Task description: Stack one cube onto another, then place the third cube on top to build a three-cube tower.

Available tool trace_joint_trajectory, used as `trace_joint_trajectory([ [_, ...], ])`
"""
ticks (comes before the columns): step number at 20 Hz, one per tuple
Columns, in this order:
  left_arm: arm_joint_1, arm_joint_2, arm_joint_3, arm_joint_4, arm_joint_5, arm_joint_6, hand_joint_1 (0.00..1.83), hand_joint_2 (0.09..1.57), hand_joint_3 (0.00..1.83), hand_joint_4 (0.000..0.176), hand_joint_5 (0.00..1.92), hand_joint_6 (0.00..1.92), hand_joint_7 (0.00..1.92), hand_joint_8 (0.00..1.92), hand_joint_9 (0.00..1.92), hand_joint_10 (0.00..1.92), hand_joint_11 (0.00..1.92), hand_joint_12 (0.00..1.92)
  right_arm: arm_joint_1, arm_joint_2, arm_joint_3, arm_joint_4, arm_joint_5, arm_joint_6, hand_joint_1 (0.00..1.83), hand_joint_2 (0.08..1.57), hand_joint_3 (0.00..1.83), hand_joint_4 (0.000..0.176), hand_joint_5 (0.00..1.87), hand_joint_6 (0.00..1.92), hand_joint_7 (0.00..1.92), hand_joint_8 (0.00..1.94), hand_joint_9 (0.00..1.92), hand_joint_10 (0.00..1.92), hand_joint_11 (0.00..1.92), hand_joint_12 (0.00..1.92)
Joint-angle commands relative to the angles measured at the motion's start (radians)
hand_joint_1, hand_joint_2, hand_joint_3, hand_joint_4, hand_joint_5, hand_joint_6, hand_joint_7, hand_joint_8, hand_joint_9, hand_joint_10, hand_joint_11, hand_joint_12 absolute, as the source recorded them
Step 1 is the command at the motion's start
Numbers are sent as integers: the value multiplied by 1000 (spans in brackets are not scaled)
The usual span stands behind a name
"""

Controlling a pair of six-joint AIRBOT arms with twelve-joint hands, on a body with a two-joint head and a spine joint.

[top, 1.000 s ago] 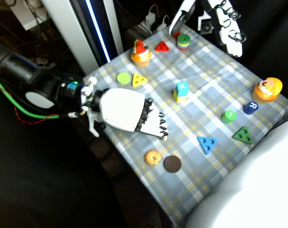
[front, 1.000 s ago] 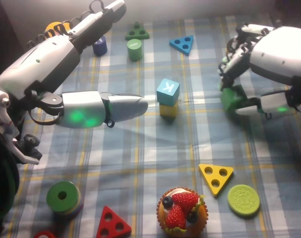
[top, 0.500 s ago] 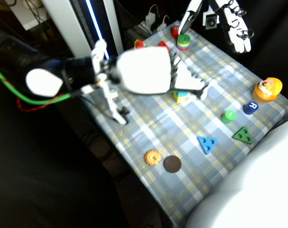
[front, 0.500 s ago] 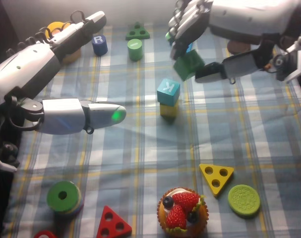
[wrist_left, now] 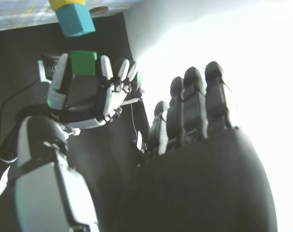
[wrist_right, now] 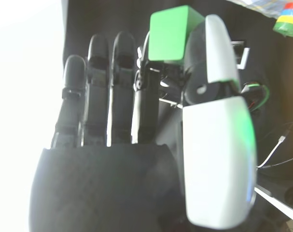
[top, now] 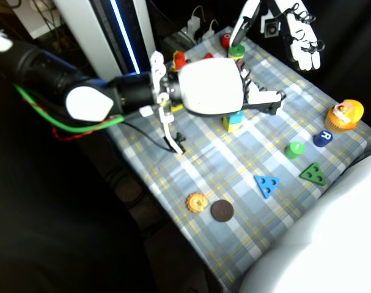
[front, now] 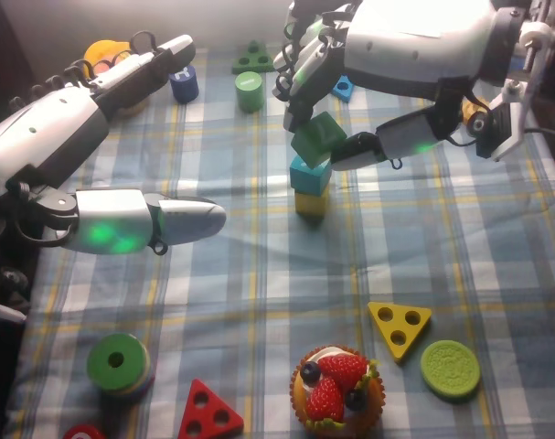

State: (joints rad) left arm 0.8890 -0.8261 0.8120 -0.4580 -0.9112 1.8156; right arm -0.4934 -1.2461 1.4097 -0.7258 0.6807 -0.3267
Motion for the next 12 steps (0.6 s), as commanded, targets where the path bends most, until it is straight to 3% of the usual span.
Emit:
trace_joint_trajectory([
  [1, -11, 4, 4, 26, -111, -6, 691, 819, 4, 176, 92, 2, 175, 0, 156, 2, 0, 168, 18, -7, 5, 44, 87, 4, 1177, 1065, 1, 0, 1094, 779, 846, 1, 629, 4, 0, 1079],
  [12, -13, 4, 5, 29, -111, -6, 711, 808, 0, 176, 79, 0, 189, 3, 156, 1, 0, 208, 19, -16, 18, 22, 47, 4, 1177, 1071, 1, 0, 1077, 809, 839, 1, 657, 4, 50, 1043],
])
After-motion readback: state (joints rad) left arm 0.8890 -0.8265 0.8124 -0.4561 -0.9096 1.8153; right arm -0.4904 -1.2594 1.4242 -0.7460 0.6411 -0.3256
